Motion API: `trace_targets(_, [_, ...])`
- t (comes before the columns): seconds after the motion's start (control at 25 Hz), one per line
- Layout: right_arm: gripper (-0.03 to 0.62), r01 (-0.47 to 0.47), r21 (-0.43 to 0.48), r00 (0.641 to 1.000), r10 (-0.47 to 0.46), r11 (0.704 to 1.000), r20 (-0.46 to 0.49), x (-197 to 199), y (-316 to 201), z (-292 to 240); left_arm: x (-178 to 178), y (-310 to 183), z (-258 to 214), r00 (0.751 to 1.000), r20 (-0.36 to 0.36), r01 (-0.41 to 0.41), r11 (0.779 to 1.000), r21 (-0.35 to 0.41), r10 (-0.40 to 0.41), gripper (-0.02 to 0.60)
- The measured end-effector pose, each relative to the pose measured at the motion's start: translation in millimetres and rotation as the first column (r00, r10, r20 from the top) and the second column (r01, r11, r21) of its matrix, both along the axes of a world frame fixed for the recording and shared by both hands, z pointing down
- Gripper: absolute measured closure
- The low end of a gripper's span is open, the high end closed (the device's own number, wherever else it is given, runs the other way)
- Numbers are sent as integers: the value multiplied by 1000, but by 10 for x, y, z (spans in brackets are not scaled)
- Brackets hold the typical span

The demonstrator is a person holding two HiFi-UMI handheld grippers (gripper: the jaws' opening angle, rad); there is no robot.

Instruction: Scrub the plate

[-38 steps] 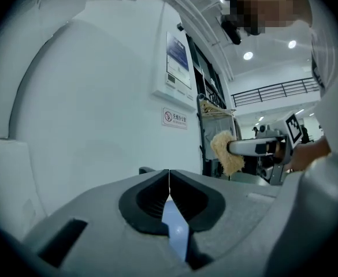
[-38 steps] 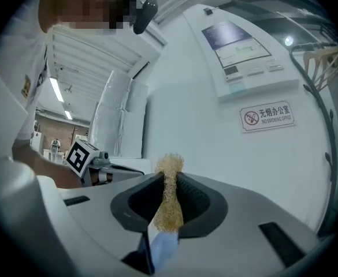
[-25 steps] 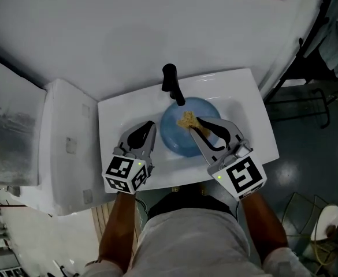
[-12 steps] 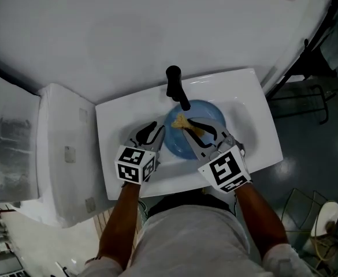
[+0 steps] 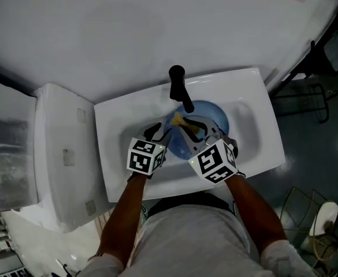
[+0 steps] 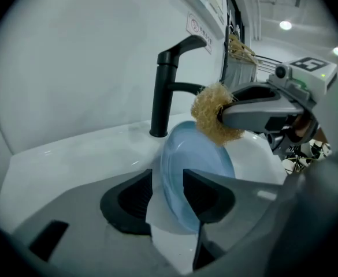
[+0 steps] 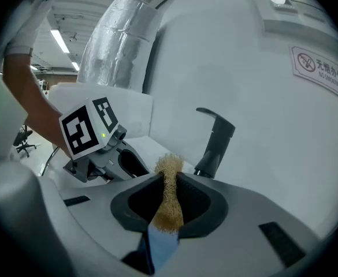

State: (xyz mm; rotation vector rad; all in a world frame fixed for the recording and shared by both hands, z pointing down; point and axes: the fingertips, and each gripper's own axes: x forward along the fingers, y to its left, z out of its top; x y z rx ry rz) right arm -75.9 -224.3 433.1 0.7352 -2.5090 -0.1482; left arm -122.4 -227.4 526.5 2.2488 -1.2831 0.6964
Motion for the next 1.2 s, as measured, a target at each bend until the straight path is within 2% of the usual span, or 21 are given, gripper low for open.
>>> trace_targets(0.32, [531, 6, -34, 996, -9, 999, -94, -104, -80, 429, 9, -18, 337, 999, 45, -9, 996, -87, 13, 417])
trace_targets(0.56, [531, -7, -48, 993, 1, 999, -115, -181, -177, 594, -18, -43, 437, 998, 63, 7, 994, -107, 0, 422])
trace_targets(0.72, [531, -12, -49, 992, 6, 999, -128, -191, -235, 666, -35, -51, 466, 997, 73, 18, 994, -111, -10, 471])
trace_targets(0.88, [531, -37, -47, 989, 30, 998, -147, -104, -329, 724, -5, -47, 489, 997, 76, 18, 993, -116, -9, 512])
trace_targets(1.2, [531, -132, -25, 975, 125, 991, -186, 305, -539, 740, -2, -53, 494, 997, 80, 29, 993, -116, -20, 516])
